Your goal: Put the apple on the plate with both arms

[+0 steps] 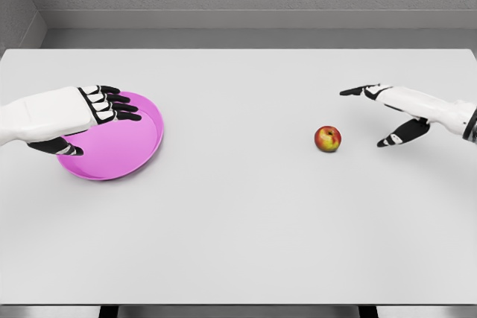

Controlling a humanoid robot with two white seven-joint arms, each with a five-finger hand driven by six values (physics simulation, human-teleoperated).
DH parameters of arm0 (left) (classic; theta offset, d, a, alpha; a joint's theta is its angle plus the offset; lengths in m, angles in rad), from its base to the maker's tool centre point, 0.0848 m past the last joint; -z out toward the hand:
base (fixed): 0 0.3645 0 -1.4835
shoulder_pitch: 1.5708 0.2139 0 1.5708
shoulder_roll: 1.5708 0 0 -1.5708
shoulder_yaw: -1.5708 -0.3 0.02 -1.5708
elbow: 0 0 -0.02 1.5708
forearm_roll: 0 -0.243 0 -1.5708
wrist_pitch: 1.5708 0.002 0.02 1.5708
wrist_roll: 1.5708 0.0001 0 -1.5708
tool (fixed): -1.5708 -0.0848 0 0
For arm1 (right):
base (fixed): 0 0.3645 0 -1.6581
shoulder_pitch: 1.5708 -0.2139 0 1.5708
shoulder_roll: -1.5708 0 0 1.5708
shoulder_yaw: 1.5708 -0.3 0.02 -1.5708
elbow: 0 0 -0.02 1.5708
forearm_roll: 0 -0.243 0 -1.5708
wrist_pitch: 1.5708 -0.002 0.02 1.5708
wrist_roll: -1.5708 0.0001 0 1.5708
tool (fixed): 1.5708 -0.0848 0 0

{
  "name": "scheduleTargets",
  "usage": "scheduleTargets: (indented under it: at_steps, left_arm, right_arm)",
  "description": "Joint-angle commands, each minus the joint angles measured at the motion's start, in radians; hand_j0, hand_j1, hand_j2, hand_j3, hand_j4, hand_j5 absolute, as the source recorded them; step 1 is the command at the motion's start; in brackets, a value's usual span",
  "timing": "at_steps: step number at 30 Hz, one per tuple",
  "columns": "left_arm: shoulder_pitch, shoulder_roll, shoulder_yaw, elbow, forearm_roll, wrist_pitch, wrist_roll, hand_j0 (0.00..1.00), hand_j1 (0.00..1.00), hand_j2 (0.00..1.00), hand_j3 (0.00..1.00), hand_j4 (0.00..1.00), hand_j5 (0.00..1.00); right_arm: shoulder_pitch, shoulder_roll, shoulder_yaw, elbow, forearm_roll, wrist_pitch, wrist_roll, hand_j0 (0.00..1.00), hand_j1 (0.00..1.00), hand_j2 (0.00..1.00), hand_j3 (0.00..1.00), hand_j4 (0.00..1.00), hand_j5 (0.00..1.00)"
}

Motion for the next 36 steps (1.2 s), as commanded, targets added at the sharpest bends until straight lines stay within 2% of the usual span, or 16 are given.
scheduleTargets:
  at_steps: [1, 13, 36]
  left_arm:
    - [0.0, 0.001, 0.0, 0.0, 0.006, 0.001, 0.0, 1.0, 1.0, 1.0, 1.0, 1.0, 1.0]
    - [-0.002, 0.001, 0.002, 0.002, 0.006, 0.001, 0.0, 1.0, 1.0, 1.0, 1.0, 1.0, 1.0]
    - [-0.003, 0.001, 0.002, 0.002, 0.005, 0.001, -0.001, 1.0, 1.0, 1.0, 1.0, 1.0, 1.0]
  right_arm:
    - [0.0, 0.001, 0.021, -0.006, -0.013, 0.003, 0.0, 1.0, 1.0, 1.0, 1.0, 1.0, 1.0]
    - [0.002, 0.058, 0.066, -0.006, -0.013, 0.003, 0.0, 1.0, 1.0, 1.0, 1.0, 1.0, 1.0]
    - [-0.002, 0.078, 0.082, -0.012, -0.001, 0.003, 0.0, 1.0, 1.0, 1.0, 1.0, 1.0, 1.0]
